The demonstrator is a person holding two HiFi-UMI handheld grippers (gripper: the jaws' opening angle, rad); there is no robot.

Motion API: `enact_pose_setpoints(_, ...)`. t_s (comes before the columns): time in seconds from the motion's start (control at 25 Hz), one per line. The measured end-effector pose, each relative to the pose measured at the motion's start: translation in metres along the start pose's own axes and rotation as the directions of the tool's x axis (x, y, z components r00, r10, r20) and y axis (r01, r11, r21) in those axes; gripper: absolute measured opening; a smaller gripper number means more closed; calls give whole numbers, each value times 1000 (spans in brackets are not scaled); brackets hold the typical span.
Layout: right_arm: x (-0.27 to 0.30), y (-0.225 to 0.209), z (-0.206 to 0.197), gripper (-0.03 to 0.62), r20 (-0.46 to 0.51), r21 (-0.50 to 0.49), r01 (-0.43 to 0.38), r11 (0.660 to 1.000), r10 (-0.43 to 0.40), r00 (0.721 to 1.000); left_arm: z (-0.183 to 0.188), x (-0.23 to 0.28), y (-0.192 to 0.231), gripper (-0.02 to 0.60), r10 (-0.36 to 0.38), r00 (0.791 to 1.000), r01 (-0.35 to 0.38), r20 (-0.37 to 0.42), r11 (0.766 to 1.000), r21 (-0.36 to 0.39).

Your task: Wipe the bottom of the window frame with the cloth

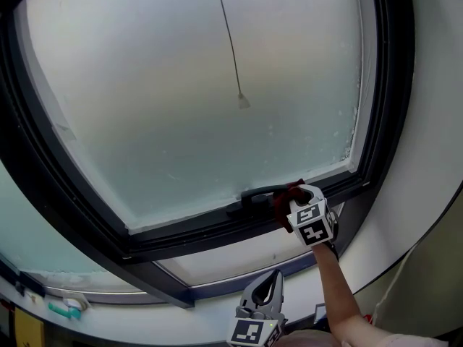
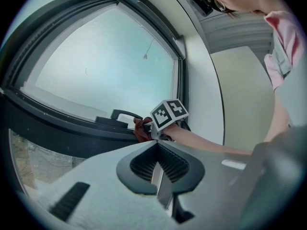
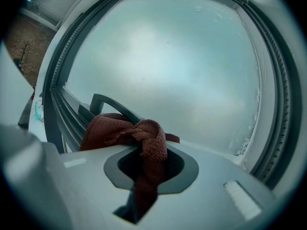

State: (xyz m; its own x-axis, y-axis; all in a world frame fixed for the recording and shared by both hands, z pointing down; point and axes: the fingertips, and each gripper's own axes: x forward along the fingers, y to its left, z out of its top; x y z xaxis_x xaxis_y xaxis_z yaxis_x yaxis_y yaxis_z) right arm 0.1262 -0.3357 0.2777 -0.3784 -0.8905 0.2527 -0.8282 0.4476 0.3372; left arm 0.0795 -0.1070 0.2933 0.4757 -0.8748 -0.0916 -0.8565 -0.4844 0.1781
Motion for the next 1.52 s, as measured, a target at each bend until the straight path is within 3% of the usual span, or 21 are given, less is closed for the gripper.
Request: enact_pose_setpoints(1.52, -5, -47, -20, 54, 13, 65, 38, 997, -39, 999, -3, 8, -10, -3, -9, 1000, 10, 2, 1000, -22)
